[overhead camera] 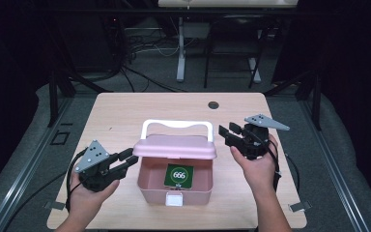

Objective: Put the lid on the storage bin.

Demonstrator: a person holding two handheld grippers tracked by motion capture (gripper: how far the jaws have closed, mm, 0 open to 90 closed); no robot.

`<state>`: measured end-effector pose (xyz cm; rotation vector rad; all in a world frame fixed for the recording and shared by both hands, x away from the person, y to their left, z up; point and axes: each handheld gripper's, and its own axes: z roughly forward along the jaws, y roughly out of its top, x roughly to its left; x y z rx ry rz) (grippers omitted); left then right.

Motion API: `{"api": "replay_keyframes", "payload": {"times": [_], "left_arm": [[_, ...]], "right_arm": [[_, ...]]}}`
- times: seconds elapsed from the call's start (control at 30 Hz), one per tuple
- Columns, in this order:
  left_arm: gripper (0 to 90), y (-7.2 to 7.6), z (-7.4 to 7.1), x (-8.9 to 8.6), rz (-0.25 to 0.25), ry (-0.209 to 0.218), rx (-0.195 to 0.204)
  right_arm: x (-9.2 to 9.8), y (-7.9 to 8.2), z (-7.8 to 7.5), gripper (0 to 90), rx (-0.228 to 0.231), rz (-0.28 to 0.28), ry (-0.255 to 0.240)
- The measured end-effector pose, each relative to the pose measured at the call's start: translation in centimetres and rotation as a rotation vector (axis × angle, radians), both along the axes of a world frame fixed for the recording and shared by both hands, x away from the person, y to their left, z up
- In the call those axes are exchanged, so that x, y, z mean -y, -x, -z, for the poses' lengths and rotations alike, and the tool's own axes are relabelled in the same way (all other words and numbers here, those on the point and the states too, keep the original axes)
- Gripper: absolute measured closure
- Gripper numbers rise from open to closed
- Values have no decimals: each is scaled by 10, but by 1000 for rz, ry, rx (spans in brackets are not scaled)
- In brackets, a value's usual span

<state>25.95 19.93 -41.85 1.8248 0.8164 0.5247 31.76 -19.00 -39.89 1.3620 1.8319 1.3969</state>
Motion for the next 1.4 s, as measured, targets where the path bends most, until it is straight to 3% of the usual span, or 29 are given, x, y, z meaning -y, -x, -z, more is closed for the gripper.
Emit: {"api": "replay_keyframes", "payload": {"times": [1.17,1.4], "left_arm": [[717,18,33,-8,23,41,-59],[720,19,39,-9,29,31,-66]], "right_arm": [[-2,-1,4,566,-10,-3,9],[-2,-2,5,566,-10,-4,12]]}}
